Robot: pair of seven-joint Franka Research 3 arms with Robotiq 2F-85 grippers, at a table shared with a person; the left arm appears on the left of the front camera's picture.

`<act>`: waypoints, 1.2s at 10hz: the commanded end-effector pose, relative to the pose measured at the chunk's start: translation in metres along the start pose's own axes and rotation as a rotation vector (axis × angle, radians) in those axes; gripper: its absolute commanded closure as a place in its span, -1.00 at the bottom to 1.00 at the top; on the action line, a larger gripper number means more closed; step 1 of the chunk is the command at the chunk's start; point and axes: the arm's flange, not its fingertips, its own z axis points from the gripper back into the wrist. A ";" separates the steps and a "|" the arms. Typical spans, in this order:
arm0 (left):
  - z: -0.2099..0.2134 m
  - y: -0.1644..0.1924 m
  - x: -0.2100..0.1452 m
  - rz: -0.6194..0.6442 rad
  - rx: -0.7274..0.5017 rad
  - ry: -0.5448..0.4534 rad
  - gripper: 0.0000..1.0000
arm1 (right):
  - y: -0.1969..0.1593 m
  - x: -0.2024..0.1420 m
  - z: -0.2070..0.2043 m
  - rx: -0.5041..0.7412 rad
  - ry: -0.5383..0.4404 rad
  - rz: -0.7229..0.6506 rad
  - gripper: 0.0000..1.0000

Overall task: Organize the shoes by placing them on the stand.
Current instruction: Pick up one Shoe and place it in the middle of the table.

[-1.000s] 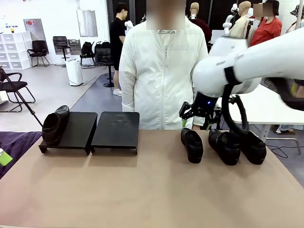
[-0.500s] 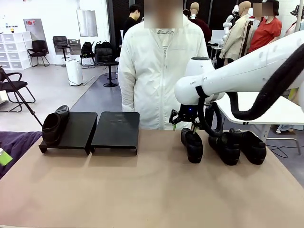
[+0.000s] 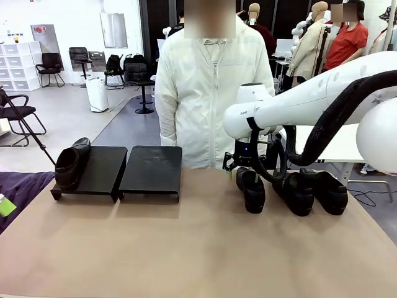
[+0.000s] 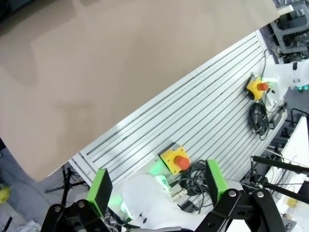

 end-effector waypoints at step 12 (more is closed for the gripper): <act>0.002 0.003 -0.002 -0.021 0.000 0.009 -1.00 | 0.004 0.013 -0.003 -0.045 0.099 -0.018 1.00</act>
